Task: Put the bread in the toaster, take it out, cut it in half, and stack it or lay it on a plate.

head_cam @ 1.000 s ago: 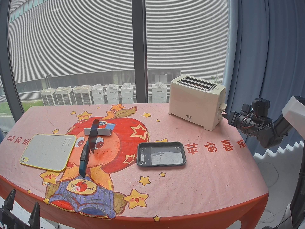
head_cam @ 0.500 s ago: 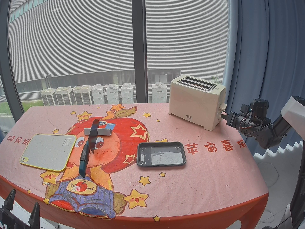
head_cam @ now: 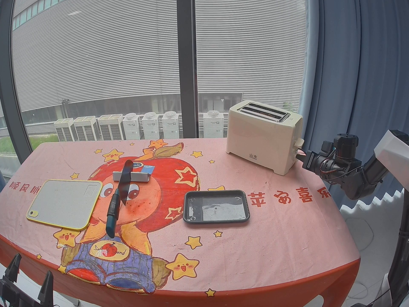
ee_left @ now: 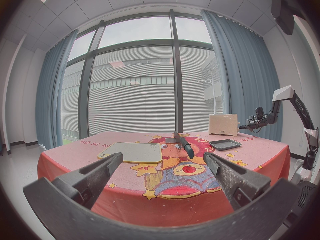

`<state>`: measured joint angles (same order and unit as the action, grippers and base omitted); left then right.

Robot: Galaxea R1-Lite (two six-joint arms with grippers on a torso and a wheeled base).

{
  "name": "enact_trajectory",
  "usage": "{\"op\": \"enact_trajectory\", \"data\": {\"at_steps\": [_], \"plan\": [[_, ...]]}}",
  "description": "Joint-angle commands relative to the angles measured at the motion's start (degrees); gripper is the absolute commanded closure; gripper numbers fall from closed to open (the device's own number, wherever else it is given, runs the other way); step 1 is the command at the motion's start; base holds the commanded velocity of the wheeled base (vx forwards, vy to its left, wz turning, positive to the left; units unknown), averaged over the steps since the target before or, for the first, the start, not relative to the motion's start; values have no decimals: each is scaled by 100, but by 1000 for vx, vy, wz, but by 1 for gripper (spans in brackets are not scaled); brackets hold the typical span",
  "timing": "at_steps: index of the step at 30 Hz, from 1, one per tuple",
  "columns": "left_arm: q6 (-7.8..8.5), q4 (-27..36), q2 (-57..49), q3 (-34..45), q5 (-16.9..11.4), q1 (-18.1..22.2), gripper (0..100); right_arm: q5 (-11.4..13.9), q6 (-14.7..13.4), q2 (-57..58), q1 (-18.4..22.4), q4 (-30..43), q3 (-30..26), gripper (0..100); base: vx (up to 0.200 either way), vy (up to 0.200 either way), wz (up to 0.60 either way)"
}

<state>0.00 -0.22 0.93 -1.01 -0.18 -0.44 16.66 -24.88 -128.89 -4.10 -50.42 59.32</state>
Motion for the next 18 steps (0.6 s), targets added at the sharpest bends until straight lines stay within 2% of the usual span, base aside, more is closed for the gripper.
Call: {"op": "enact_trajectory", "data": {"at_steps": [1, 18], "plan": [[0, -4, -93, 101, 1, 0, 0, 3, 1, -40, -3, -3, 1, 100, 0, 0, 0], [0, -4, -93, 101, 1, 0, 0, 3, 1, -40, -21, 6, -17, 100, 0, 0, 0]]}}
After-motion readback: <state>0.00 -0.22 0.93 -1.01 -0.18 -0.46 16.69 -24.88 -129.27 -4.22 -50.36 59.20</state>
